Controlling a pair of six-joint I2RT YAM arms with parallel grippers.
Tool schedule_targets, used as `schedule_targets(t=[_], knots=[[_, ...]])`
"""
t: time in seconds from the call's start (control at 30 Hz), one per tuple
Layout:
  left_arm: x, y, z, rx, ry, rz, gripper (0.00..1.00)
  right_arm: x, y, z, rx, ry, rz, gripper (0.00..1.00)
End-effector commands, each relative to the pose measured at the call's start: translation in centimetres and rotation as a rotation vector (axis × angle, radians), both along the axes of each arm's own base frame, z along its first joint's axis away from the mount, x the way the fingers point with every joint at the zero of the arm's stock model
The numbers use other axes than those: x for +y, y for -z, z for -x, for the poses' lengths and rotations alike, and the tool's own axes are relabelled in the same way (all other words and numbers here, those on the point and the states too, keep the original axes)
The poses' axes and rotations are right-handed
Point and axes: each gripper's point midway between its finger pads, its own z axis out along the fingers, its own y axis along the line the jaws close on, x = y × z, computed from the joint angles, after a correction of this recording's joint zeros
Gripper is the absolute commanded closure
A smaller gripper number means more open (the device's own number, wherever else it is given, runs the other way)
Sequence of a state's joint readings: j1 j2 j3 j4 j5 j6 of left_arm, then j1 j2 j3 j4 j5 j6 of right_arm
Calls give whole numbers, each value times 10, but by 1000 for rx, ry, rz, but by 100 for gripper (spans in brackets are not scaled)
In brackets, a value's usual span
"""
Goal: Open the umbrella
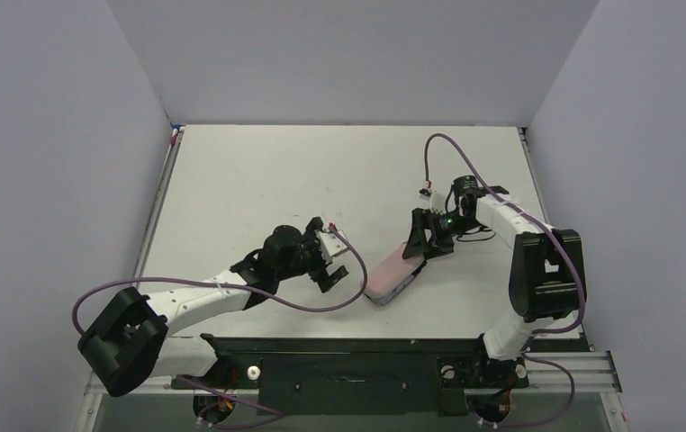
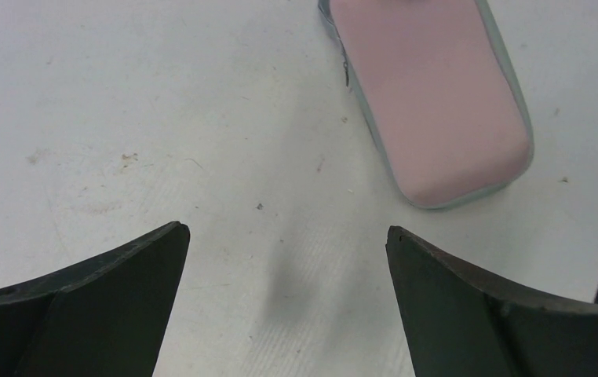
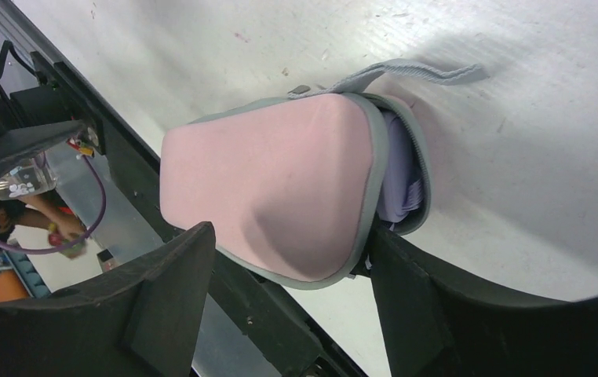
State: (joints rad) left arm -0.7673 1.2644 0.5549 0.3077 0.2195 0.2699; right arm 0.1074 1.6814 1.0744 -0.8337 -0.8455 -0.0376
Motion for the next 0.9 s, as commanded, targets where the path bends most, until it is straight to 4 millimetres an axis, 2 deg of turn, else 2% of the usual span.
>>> schedule_targets(t=[0.0,0.07,0.17,0.33,0.43,0.53,0.73,0.87], knots=[[-8,-7,18,27,77,-10,3,11,-16,1,-61,-22,-38,34],[-16,-9,24,18,99,-15,3,15,-19,2,-69,-29,-43,34],[-32,-11,33,-5,104,-39,3,25,-26,-9,-113,-20,-63,34],[-53,-14,25,5,63,-21,3,47,-34,-22,-146,0,-94,34],[-67,-17,25,21,68,4,3,54,-39,-35,-176,27,-106,34],[-81,-21,28,15,91,25,3,55,-39,-46,-196,53,-98,34],[-96,-27,27,47,76,64,3,57,-47,-60,-231,90,-109,34],[-114,-31,24,93,13,62,3,62,-49,-61,-213,111,-129,34]])
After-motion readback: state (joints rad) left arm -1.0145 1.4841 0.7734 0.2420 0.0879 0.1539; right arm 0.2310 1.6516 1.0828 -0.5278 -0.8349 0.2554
